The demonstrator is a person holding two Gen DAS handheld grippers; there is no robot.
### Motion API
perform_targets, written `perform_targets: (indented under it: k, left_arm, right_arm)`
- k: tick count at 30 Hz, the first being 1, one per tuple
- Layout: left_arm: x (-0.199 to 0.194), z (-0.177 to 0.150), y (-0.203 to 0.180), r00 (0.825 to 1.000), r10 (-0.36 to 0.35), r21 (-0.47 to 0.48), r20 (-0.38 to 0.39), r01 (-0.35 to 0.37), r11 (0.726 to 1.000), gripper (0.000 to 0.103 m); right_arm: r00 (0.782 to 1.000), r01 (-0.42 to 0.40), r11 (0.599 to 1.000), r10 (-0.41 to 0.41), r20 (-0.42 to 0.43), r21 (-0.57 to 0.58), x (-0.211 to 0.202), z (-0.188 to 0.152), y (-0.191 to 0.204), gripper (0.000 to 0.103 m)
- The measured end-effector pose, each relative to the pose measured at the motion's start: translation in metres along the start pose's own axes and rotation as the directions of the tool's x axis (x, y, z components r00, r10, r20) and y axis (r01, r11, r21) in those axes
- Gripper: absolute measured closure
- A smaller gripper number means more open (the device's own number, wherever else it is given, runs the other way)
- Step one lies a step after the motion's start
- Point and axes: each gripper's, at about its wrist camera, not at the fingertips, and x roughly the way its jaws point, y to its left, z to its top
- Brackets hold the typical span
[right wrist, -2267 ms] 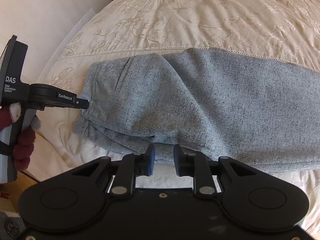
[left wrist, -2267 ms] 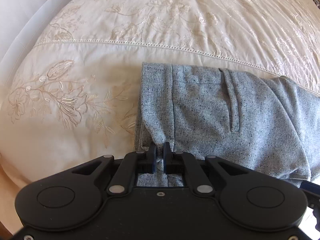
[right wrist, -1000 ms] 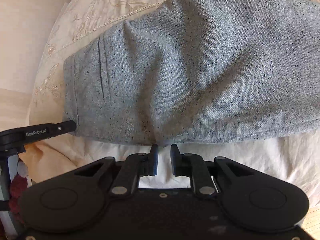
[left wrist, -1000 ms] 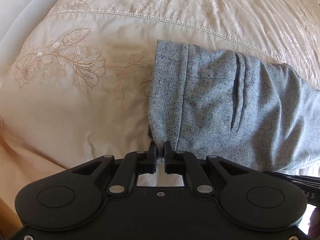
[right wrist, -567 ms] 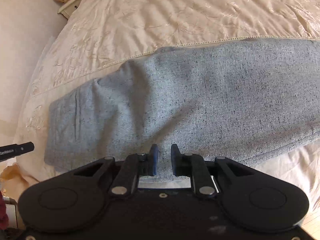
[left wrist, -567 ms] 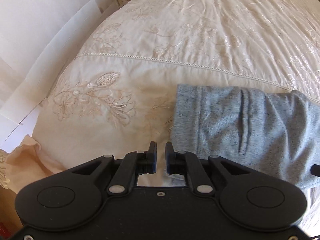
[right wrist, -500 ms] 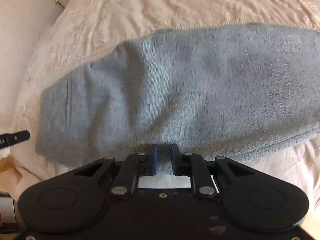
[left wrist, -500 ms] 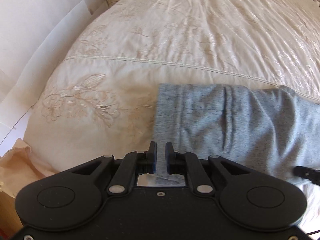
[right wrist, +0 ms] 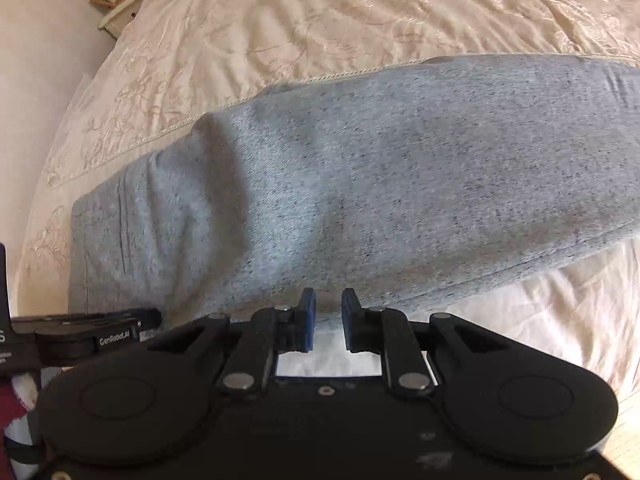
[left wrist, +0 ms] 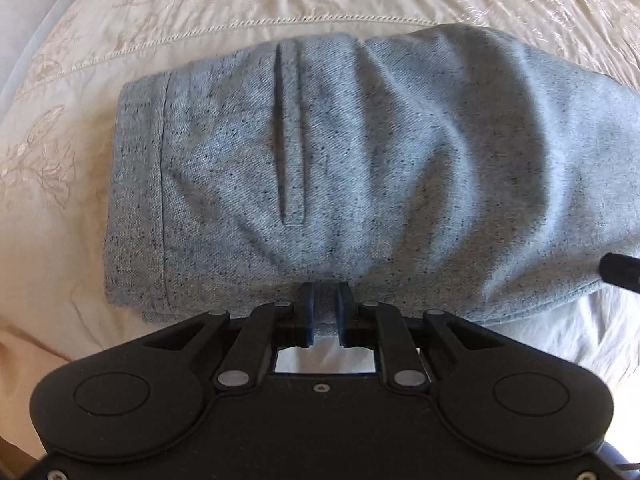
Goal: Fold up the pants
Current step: 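Grasp the cuff end with the right tool while the left tool grasps the waistband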
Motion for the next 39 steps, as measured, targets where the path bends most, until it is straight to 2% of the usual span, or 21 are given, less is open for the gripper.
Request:
perform_targets:
  k: [3,6,10,15,18,21,24,27,30,34,39]
  left_arm:
    - [-0.010,0.003,0.002,1.000,0.027,-0.030,0.004,-0.027,0.999,0.083]
    - [-0.032,0.007,-0.008,0.996,0.070,-0.054,0.060,-0.067,0.996,0.083]
    - [-0.052,0.013,-0.040,0.992,0.040,-0.097,0.121,-0.028,0.995,0.083]
    - [-0.036,0.022,-0.088,0.996,0.031,-0.117,0.089,-0.021,0.993,0.082]
    - [-0.011,0.020,-0.101,0.996,0.092,-0.132,0.022,-0.088,0.987,0.082]
    - [0.002,0.018,-0.104,0.990,0.142,-0.130,0.011,-0.140,0.982,0.079]
    - [-0.001,0.020,-0.103,0.988,0.154,-0.161,0.002,-0.152,0.975,0.079]
    - [-0.014,0.024,-0.097,0.989,0.148,-0.238,-0.007,-0.146,0.960,0.079]
    - [-0.034,0.030,-0.089,0.990,0.143,-0.303,0.018,-0.131,0.944,0.079]
    - [-0.055,0.044,-0.084,0.984,0.164,-0.317,0.070,-0.134,0.939,0.079]
    - [-0.051,0.070,-0.065,0.980,0.174,-0.311,0.096,-0.136,0.941,0.079]
  right_arm:
    - [1.000,0.013,0.998,-0.015,0.025,0.064,-0.006,0.009,-0.030,0.085]
    - [0.999,0.027,0.994,-0.031,0.031,0.103,-0.011,0.019,-0.064,0.085]
    - [0.998,0.047,0.989,-0.053,0.042,0.143,-0.020,0.031,-0.118,0.085]
    - [0.993,0.097,0.979,-0.107,0.048,0.179,-0.029,0.052,-0.194,0.084]
    - [0.985,0.160,0.967,-0.169,0.032,0.197,-0.027,0.066,-0.243,0.085]
    - [0.976,0.212,0.950,-0.217,-0.005,0.228,-0.025,0.076,-0.297,0.087]
    - [0.974,0.225,0.940,-0.222,-0.042,0.256,-0.025,0.084,-0.330,0.090]
    - [0.977,0.213,0.945,-0.205,-0.056,0.248,-0.033,0.093,-0.340,0.087]
    - [0.984,0.177,0.964,-0.172,-0.039,0.198,-0.041,0.106,-0.329,0.083]
    - [0.994,0.109,0.986,-0.111,0.007,0.127,-0.048,0.124,-0.294,0.083]
    - [0.999,-0.015,0.999,0.014,0.043,0.036,-0.049,0.146,-0.229,0.082]
